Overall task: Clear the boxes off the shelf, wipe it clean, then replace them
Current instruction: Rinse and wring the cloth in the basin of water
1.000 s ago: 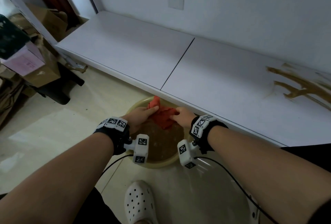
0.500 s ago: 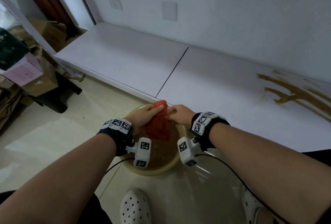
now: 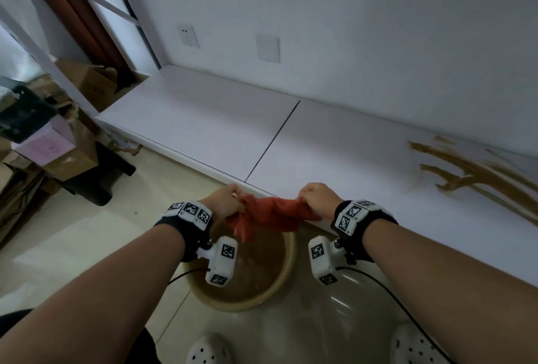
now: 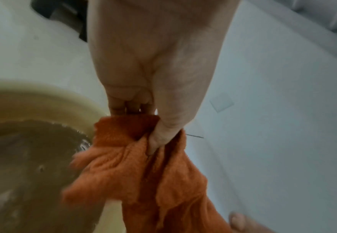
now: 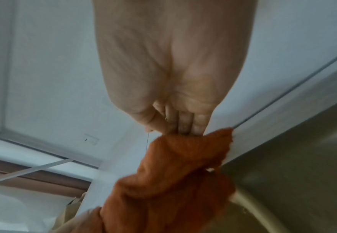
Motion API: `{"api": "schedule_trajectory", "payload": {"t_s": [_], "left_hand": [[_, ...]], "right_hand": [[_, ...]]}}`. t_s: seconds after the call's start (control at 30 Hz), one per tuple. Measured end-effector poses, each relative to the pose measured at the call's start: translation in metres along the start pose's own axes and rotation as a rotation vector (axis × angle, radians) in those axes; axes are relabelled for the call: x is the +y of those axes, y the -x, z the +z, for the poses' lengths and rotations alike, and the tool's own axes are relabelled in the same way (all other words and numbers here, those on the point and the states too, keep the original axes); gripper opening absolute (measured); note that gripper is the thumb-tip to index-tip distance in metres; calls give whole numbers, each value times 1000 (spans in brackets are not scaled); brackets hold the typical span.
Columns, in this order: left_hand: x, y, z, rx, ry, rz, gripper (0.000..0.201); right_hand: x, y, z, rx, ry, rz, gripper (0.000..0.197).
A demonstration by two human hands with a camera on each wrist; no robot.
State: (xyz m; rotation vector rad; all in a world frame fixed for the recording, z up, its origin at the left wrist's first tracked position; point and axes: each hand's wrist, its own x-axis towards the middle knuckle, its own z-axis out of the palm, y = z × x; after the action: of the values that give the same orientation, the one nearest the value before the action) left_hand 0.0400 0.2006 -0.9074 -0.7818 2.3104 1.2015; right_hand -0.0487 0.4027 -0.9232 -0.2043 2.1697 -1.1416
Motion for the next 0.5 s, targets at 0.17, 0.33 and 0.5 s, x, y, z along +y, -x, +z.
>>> {"api": "schedule_trajectory", "payload": {"t_s": [0.17, 0.33, 0.5], "left_hand": [[39, 6, -6, -50, -208, 64, 7], [93, 29, -2, -47, -271, 189, 23], [138, 52, 6, -65, -226, 281, 16]], "right_hand": [[-4, 7, -18, -153, -20, 40, 20], [-27, 36, -46, -251, 198, -61, 30], [-37, 54, -67, -238, 288, -146, 60]]}}
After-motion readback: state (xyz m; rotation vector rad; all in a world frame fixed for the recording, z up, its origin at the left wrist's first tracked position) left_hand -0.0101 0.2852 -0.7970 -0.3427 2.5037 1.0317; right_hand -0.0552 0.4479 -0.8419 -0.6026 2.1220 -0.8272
